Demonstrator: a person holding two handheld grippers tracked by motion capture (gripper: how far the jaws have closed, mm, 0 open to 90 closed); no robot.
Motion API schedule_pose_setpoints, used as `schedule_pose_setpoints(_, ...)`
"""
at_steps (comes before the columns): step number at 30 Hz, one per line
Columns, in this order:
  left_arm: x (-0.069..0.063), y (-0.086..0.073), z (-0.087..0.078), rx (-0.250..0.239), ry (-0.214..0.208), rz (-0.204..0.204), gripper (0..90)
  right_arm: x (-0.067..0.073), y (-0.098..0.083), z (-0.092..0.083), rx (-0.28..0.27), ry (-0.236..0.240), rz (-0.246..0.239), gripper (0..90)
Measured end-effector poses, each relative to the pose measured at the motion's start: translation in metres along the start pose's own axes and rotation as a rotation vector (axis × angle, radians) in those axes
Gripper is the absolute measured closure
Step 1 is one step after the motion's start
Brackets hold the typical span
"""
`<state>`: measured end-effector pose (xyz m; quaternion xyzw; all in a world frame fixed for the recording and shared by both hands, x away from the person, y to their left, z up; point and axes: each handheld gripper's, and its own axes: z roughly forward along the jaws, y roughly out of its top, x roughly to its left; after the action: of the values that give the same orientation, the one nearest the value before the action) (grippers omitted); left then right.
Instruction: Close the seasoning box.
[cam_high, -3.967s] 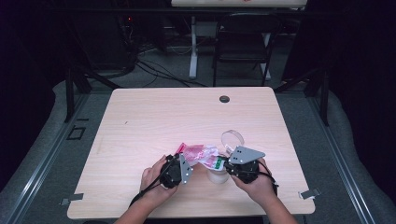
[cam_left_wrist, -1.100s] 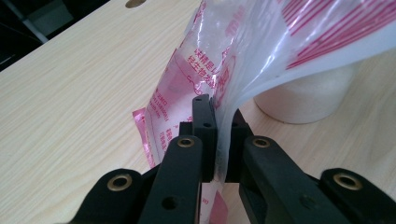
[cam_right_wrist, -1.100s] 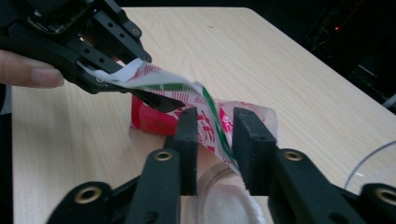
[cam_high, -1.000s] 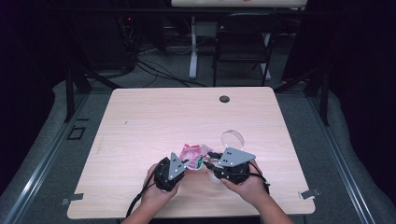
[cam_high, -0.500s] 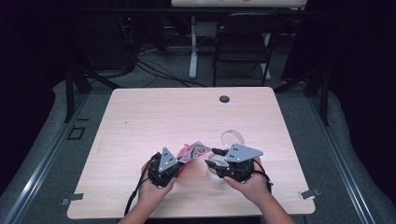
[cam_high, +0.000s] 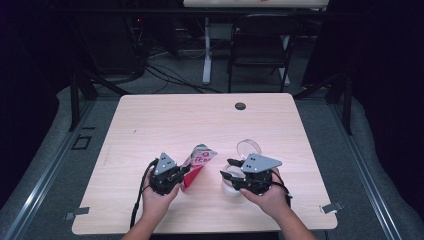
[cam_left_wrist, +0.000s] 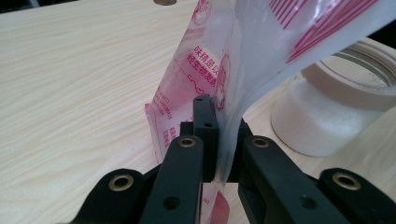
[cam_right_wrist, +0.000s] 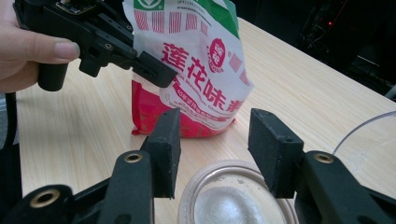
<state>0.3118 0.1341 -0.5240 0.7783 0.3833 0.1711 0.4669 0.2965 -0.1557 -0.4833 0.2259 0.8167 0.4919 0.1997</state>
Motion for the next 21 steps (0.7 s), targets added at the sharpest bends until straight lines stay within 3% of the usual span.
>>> schedule_pose_setpoints(5, 0.005, 0.0, -0.002, -0.013, -0.009, -0.033, 88.9, 0.0, 0.0, 0.0, 0.0, -0.005, 0.0, 54.1)
schedule_pose_setpoints(21, 0.016, 0.003, -0.008, -0.039, -0.011, -0.054, 89.6, -0.003, -0.003, 0.0, 0.006, -0.017, 0.014, 54.4)
